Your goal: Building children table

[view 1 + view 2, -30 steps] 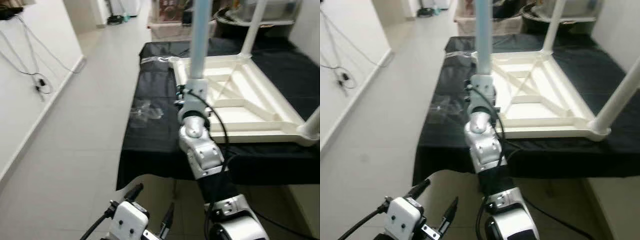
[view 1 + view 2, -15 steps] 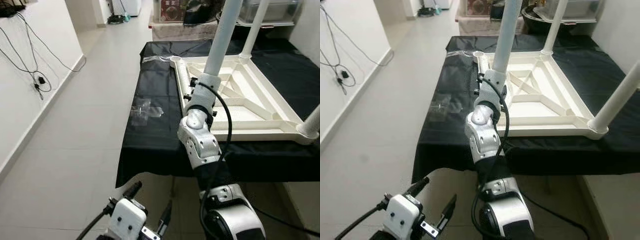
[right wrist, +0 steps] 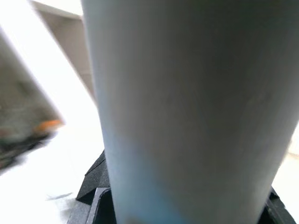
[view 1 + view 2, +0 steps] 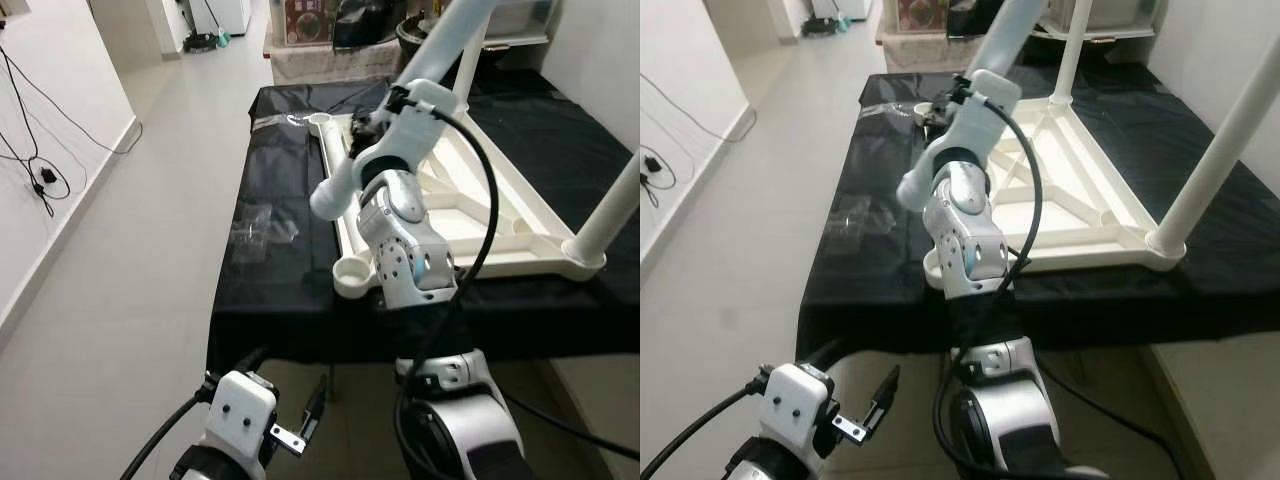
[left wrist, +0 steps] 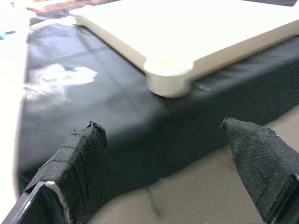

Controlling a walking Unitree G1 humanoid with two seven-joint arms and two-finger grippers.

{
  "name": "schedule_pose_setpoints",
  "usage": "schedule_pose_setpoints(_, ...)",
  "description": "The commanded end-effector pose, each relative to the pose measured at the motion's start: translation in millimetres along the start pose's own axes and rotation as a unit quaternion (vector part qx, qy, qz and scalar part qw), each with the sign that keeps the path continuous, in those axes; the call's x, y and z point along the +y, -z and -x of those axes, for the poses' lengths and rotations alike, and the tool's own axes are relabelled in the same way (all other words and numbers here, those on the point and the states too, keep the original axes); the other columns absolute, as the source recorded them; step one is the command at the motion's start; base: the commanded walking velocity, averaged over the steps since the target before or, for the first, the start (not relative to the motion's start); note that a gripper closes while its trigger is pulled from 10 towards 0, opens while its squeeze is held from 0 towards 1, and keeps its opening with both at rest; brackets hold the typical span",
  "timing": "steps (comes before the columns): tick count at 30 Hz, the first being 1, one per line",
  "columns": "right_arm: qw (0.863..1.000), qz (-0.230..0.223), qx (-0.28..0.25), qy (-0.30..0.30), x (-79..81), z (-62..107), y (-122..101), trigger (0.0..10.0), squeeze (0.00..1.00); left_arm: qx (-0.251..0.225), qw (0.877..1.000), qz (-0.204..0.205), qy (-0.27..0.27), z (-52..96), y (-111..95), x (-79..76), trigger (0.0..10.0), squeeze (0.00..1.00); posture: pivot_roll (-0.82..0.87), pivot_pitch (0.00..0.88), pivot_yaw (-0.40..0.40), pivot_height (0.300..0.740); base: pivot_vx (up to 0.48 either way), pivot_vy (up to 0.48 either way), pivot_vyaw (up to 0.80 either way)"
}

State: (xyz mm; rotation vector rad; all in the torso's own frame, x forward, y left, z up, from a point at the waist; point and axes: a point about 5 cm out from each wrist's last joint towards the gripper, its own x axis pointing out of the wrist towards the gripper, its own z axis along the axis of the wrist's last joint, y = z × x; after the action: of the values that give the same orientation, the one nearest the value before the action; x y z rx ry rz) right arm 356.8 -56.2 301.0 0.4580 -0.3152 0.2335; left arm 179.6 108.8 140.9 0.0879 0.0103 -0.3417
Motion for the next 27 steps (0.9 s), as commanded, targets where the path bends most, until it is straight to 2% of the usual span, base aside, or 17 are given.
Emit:
schedule_pose_setpoints(1, 0.997, -0.049, 0.027, -0.047, 9.2, 9.3, 15, 10.0, 0.00, 0.021, 0.999, -0.011, -0.025, -2.2, 6, 9.4, 10.0, 1.00, 0.10, 0.060, 0.024, 0.740, 0.000, 0.000, 0.00)
schedule_pose_setpoints(3, 0.993, -0.070, 0.055, -0.083, 7.4, 19.8, 30, 10.0, 0.00, 0.027, 0.997, -0.044, -0.055, -16.4, 2, 23.7, 10.0, 1.00, 0.10, 0.054, 0.021, 0.740, 0.000, 0.000, 0.00)
schedule_pose_setpoints(4, 0.993, -0.070, 0.055, -0.083, 7.4, 19.8, 30, 10.0, 0.00, 0.027, 0.997, -0.044, -0.055, -16.4, 2, 23.7, 10.0, 1.00, 0.10, 0.054, 0.021, 0.740, 0.000, 0.000, 0.00)
schedule_pose_setpoints(5, 0.991, -0.070, 0.065, -0.093, 6.8, 24.2, 36, 10.0, 0.00, 0.029, 0.996, -0.054, -0.062, -22.8, 0, 28.3, 10.0, 1.00, 0.11, 0.051, 0.021, 0.740, 0.000, 0.000, 0.00)
schedule_pose_setpoints(7, 0.991, -0.070, 0.065, -0.093, 6.8, 24.2, 36, 10.0, 0.00, 0.029, 0.996, -0.054, -0.062, -22.8, 0, 28.3, 10.0, 1.00, 0.11, 0.051, 0.021, 0.740, 0.000, 0.000, 0.00)
schedule_pose_setpoints(8, 0.985, -0.079, 0.090, -0.126, 10.7, 34.7, 47, 10.0, 0.00, 0.030, 0.994, -0.080, -0.067, -35.5, -3, 35.1, 10.0, 0.00, 0.10, 0.042, 0.018, 0.740, 0.000, 0.000, 0.00)
schedule_pose_setpoints(11, 0.985, -0.079, 0.090, -0.126, 10.7, 34.7, 47, 10.0, 0.00, 0.030, 0.994, -0.080, -0.067, -35.5, -3, 35.1, 10.0, 0.00, 0.10, 0.042, 0.018, 0.740, 0.000, 0.000, 0.00)
schedule_pose_setpoints(17, 0.970, -0.102, 0.130, -0.177, 19.0, 51.1, 61, 10.0, 0.00, 0.026, 0.990, -0.125, -0.063, -55.6, -7, 39.5, 10.0, 0.00, 0.09, 0.038, 0.017, 0.740, 0.000, 0.000, 0.00)
schedule_pose_setpoints(27, 0.959, -0.117, 0.155, -0.205, 22.0, 62.6, 69, 10.0, 0.00, 0.012, 0.987, -0.151, -0.048, -75.1, -17, 35.8, 10.0, 0.00, 0.09, 0.034, 0.013, 0.740, 0.000, 0.000, 0.00)
